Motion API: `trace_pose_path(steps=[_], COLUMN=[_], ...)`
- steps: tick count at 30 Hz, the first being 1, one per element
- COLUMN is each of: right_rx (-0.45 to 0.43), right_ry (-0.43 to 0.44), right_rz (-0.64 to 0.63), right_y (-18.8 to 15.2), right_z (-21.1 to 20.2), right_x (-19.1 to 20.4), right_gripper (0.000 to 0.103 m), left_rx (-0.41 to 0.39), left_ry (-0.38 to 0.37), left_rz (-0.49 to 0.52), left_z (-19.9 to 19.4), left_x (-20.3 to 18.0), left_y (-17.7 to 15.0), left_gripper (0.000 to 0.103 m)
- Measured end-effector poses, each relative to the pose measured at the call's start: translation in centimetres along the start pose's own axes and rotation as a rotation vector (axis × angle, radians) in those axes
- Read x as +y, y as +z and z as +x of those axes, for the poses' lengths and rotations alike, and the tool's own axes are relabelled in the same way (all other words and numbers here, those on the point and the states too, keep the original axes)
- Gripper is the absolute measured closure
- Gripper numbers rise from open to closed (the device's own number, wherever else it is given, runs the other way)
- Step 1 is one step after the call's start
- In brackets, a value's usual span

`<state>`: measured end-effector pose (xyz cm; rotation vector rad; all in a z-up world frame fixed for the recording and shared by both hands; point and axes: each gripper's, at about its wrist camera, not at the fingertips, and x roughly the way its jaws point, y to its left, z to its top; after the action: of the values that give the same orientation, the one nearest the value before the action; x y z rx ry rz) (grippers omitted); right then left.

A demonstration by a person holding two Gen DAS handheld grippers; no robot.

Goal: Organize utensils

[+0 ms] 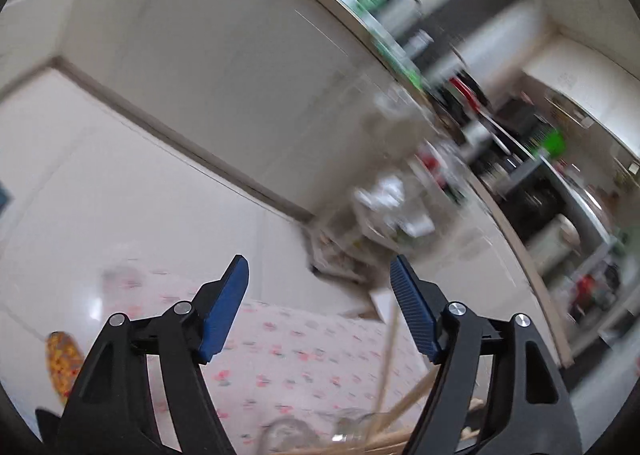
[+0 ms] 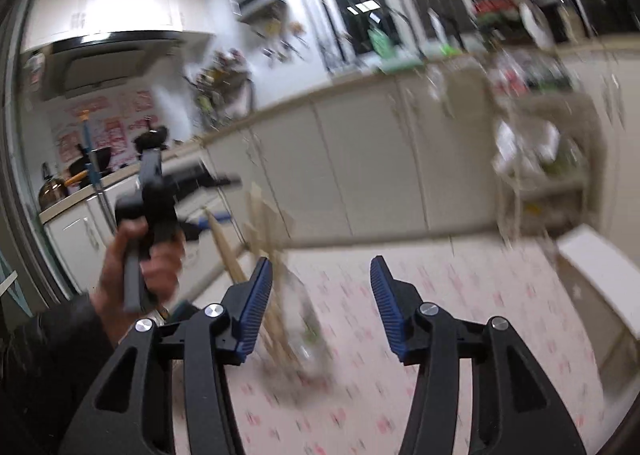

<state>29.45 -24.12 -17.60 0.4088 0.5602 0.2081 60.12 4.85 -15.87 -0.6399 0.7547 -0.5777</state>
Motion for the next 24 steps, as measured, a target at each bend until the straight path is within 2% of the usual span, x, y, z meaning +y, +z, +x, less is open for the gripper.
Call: trace_pose_path(steps=[1, 4, 6, 9, 11, 14, 16, 19, 20, 24], right_rx=[0.014, 0.042, 0.043, 0.047, 0.061, 0.055, 0.050, 0.047, 0.051, 0.082], right_ry=[-0.008, -0.005, -0.008, -0.006, -0.001, 0.006, 0.007, 0.004, 0.003, 0.002], right_rz=[0.029, 0.094, 0.089, 0.114, 0.143, 0.167, 0.181, 0.198, 0.202, 0.220], right_y=[-0.4, -1.2, -1.3, -1.7, -1.8, -1.4, -1.3, -1.5, -1.7, -2.4], right_z=[0.2, 0.8, 0.8, 0.7, 0.7, 0.2, -0.2, -0.7, -0.6, 0.2], right_x=[-0.7, -2.0, -2.1, -2.7, -3.1, -3.3, -3.3, -3.5, -3.6, -4.2], right_gripper=[0.053, 0.053, 0.052, 0.050, 0.049, 0.048, 0.048, 0.047, 0.047, 0.047], left_rx=[0.042, 0.103, 0.119, 0.136, 0.162, 0.179, 0.163, 0.148, 0.153, 0.221], left_ry=[-0.046, -0.099, -0.132, -0.240, -0.339, -0.408, -0.356, -0.281, -0.269, -0.232], left_rz=[-0.002, 0.005, 0.013, 0.038, 0.066, 0.112, 0.152, 0.132, 0.116, 0.072], left_z=[1.0, 2.9, 3.1, 2.2, 1.0, -1.2, -2.4, -2.6, -2.1, 2.0], left_x=[-0.2, -0.8, -1.4, -2.5, -3.6, -5.3, -6.2, -6.0, -5.7, -4.7], left_y=[0.1, 0.0, -0.3, -0.6, -1.0, -1.4, -1.3, -0.1, 0.4, 1.3], left_gripper=[0.033, 0.033, 0.033, 0.033, 0.033, 0.033, 0.032, 0.023, 0.019, 0.018])
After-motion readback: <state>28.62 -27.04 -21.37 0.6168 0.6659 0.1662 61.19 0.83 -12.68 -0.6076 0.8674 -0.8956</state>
